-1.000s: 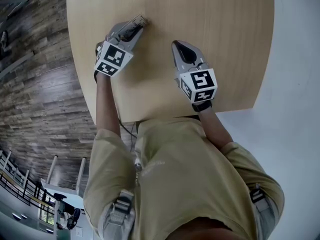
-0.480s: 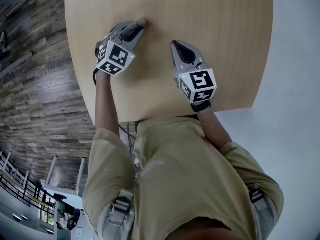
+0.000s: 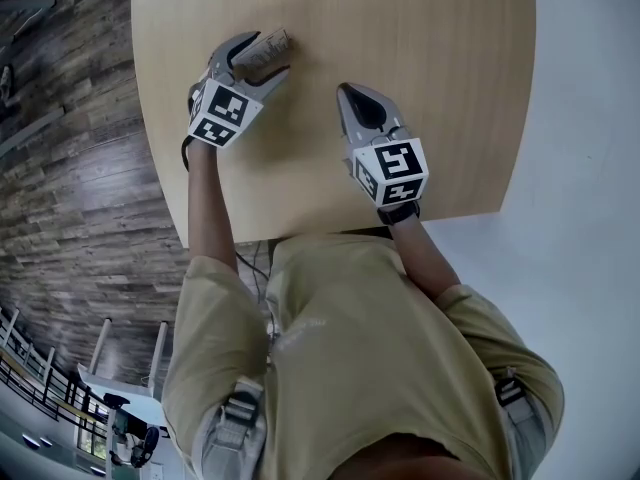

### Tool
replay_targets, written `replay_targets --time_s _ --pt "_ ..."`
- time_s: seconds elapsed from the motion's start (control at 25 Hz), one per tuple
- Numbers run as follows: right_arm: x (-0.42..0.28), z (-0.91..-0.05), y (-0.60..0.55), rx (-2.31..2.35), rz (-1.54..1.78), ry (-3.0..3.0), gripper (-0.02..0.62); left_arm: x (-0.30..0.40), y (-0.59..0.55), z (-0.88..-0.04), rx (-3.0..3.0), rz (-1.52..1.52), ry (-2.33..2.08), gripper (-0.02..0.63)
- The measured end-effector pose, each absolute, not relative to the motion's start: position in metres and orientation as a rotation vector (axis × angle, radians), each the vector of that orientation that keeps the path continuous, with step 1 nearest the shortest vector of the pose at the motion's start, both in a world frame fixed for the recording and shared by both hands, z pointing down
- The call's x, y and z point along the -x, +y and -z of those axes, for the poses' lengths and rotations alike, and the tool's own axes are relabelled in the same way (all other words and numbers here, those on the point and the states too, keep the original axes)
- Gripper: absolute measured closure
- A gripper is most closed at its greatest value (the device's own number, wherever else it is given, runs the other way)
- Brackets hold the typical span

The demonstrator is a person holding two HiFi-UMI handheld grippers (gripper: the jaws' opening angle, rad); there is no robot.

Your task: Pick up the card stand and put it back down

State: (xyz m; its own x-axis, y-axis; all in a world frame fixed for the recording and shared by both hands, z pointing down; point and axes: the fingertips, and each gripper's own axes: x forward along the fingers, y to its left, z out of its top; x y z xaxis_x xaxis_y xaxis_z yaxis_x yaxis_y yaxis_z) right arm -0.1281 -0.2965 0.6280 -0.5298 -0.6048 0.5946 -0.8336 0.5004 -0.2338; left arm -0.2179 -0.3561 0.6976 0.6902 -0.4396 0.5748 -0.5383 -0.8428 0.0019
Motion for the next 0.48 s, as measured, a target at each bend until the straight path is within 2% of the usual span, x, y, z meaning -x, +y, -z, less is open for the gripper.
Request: replay_targets --time_s 0.12,0.48 --pt "0.127 -0.621 -0.291 -1.162 -0.685 -2.333 0.592 0.223 -0.355 -0.692 -2.694 -0.858 -0.87 0.235" --pt "0.117 -0.582 -0.268 -1.131 -0.617 -2.416 0.592 0.243 -0.32 -0.673 -2.575 -0.897 -1.082 0.215"
